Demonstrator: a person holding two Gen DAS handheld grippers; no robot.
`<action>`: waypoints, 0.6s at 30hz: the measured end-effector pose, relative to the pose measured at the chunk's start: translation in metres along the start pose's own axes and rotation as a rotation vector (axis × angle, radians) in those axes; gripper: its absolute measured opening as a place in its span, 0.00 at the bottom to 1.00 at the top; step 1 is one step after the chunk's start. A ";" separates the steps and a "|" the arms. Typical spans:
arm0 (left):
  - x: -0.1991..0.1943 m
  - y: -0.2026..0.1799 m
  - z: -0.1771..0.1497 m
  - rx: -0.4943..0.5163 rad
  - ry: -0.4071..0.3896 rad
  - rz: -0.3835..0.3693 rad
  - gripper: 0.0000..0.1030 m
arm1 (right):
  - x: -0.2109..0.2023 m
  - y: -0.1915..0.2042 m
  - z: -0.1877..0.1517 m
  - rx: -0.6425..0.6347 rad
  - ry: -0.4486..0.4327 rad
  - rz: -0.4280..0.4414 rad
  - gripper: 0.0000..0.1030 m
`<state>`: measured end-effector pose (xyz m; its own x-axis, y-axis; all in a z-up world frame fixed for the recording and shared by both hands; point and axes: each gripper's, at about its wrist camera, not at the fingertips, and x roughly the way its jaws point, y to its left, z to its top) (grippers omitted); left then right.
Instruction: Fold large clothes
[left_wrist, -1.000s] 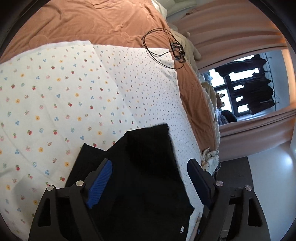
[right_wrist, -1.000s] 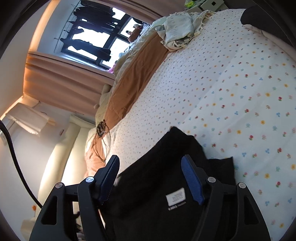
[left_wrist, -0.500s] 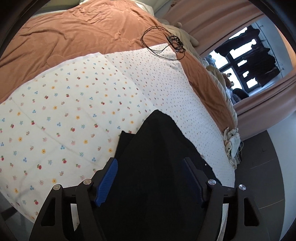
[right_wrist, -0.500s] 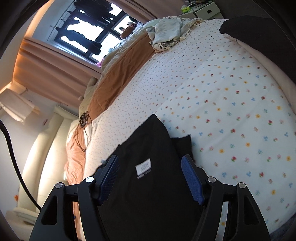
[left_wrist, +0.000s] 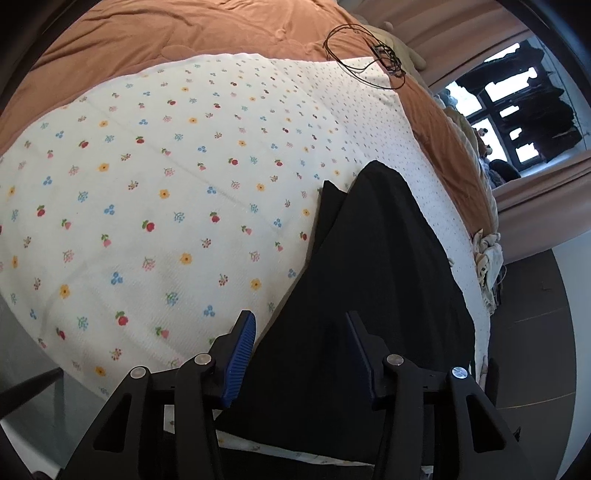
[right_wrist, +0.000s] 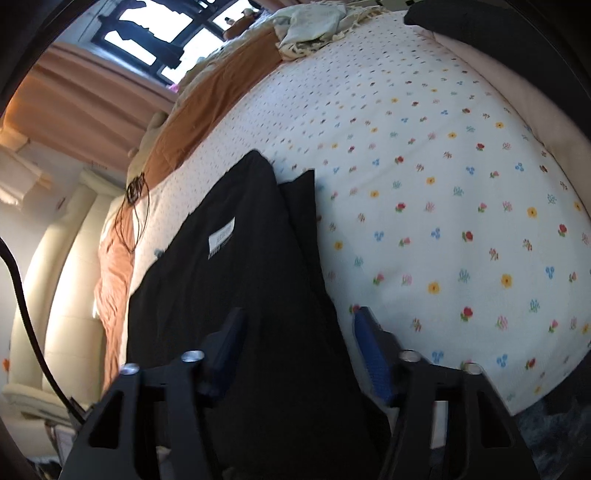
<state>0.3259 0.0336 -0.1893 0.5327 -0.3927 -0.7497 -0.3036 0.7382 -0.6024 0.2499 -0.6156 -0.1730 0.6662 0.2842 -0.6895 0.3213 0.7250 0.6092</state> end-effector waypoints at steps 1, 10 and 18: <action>-0.003 0.001 -0.003 -0.002 -0.003 -0.004 0.49 | 0.000 0.000 -0.003 -0.011 0.010 -0.004 0.15; -0.051 0.008 -0.018 -0.007 -0.042 -0.051 0.49 | -0.025 -0.017 -0.025 0.005 -0.033 -0.051 0.06; -0.102 0.018 -0.028 -0.018 -0.110 -0.113 0.49 | -0.085 -0.003 -0.029 0.007 -0.100 0.002 0.14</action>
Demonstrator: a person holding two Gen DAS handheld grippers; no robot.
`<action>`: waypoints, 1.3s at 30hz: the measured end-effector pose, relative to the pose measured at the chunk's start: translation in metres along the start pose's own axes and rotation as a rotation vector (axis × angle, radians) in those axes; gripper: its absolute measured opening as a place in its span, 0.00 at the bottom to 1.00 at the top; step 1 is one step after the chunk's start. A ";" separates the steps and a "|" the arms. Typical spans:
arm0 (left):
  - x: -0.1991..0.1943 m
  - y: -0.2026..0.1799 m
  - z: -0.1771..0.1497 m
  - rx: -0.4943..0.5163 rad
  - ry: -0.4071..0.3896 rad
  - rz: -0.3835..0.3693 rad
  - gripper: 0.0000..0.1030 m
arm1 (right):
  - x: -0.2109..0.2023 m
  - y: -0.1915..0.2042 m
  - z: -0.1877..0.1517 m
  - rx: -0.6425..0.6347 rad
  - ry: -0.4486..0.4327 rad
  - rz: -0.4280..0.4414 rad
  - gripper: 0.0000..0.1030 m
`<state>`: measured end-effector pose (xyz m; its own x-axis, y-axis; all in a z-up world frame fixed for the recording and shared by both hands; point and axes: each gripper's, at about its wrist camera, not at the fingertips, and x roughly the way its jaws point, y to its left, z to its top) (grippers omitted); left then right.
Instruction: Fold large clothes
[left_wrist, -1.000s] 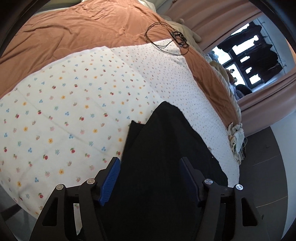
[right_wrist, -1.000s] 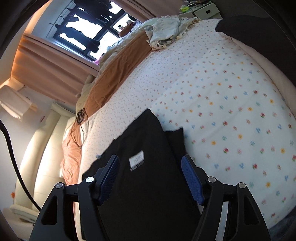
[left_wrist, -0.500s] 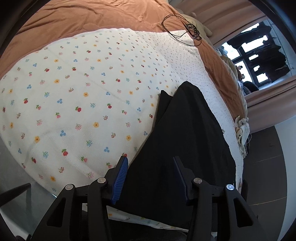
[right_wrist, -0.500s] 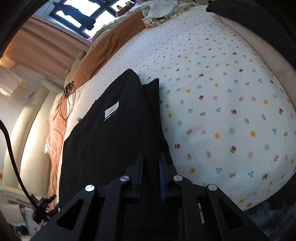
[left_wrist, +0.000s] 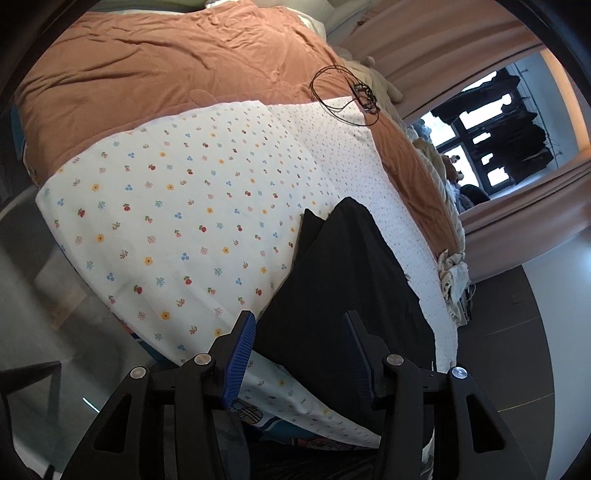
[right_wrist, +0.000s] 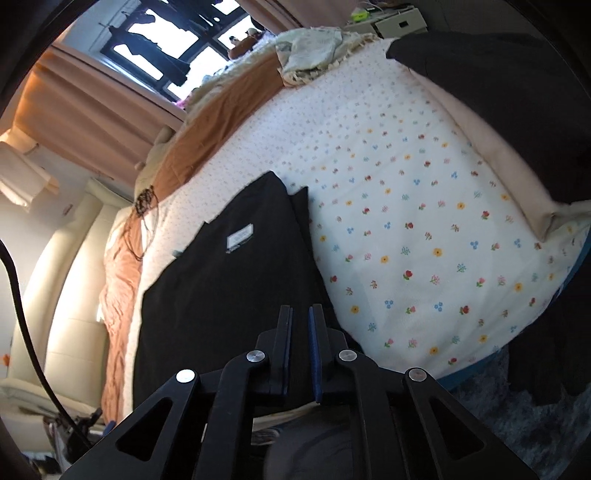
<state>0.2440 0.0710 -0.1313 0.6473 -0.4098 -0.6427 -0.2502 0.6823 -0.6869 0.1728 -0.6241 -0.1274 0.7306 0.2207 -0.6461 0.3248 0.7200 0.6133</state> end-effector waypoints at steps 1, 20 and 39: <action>-0.003 0.000 -0.002 0.000 0.003 -0.002 0.49 | -0.005 0.004 -0.001 -0.006 -0.002 0.002 0.29; 0.010 0.026 -0.032 -0.061 0.104 -0.154 0.72 | -0.016 0.099 -0.054 -0.265 0.040 0.097 0.53; 0.063 0.044 -0.032 -0.088 0.163 -0.161 0.55 | 0.074 0.184 -0.127 -0.463 0.266 0.102 0.52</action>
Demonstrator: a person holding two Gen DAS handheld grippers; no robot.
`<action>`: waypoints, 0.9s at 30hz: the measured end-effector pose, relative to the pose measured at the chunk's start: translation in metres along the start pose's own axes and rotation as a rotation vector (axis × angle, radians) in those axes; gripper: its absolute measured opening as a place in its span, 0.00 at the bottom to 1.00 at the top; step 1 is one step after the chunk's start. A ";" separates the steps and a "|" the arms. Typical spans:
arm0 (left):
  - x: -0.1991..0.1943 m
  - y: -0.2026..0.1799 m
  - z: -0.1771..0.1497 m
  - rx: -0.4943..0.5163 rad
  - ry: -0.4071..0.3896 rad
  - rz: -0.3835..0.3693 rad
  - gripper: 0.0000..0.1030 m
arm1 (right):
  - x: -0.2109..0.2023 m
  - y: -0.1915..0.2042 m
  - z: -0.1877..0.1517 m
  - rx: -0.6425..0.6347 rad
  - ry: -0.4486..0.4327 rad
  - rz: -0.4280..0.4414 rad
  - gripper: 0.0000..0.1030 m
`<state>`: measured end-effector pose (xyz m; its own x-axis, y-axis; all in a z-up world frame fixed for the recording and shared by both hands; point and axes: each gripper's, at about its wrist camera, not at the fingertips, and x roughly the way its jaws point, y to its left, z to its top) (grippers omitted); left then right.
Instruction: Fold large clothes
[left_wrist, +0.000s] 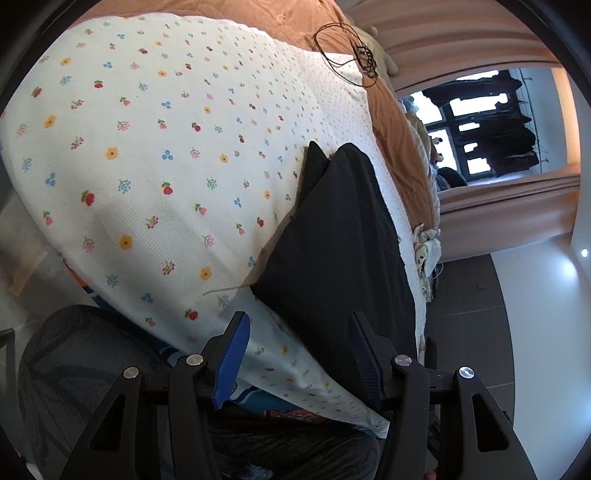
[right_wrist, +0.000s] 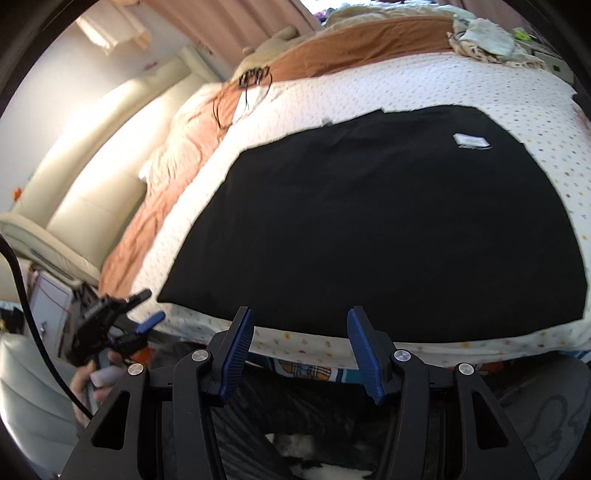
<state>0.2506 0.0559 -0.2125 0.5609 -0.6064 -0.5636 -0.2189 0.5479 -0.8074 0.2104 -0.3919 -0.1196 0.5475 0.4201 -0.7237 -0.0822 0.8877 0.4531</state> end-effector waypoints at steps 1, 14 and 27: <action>0.002 0.001 0.002 -0.004 0.000 0.002 0.55 | 0.007 0.002 0.000 -0.003 0.011 -0.009 0.52; 0.034 0.005 0.023 -0.031 0.017 -0.024 0.48 | 0.079 0.011 0.014 -0.051 0.127 -0.135 0.50; 0.049 -0.001 0.030 -0.113 -0.025 -0.037 0.48 | 0.113 -0.005 0.075 -0.026 0.152 -0.191 0.21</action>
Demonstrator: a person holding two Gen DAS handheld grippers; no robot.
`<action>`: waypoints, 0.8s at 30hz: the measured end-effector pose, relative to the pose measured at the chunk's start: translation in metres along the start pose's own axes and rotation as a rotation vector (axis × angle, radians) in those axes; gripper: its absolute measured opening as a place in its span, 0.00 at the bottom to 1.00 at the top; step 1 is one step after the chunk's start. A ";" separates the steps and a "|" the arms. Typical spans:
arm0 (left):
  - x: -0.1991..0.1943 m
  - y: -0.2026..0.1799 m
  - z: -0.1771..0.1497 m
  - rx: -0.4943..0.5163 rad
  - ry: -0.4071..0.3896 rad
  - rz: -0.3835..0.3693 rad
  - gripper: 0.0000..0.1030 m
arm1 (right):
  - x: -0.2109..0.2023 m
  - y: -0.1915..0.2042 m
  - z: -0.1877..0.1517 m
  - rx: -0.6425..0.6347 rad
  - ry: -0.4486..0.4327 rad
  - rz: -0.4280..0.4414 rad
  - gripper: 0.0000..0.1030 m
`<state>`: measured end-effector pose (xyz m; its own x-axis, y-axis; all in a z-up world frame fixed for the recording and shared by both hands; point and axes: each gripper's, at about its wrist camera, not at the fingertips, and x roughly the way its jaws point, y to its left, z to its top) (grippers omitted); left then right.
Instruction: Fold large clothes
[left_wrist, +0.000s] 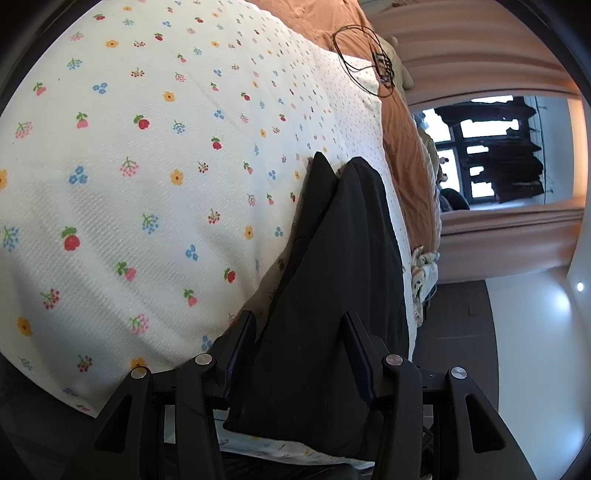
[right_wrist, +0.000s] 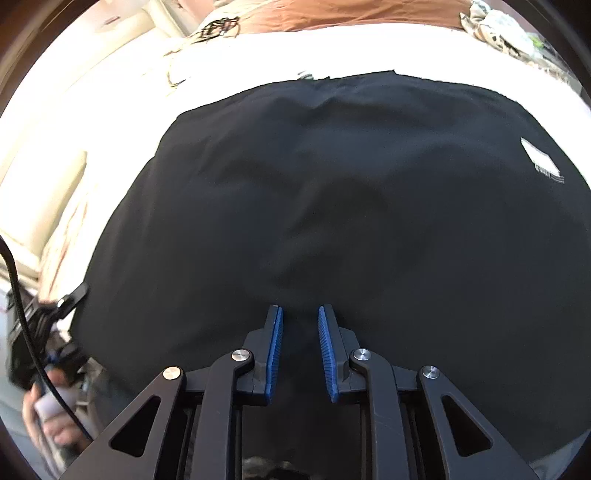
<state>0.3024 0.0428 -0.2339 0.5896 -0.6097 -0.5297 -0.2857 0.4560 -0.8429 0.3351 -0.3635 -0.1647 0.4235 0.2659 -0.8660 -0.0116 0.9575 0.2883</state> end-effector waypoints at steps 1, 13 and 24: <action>0.000 0.000 0.000 -0.010 -0.005 0.002 0.46 | 0.002 0.000 0.007 0.002 0.001 -0.003 0.21; 0.003 0.004 0.003 -0.074 -0.033 0.031 0.35 | 0.024 -0.018 0.082 0.047 -0.032 -0.040 0.21; 0.004 0.005 0.000 -0.114 -0.033 0.023 0.25 | 0.033 -0.028 0.123 0.062 -0.039 -0.027 0.21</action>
<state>0.3034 0.0432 -0.2402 0.6058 -0.5775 -0.5473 -0.3822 0.3921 -0.8368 0.4611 -0.3949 -0.1512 0.4576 0.2343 -0.8577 0.0556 0.9552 0.2907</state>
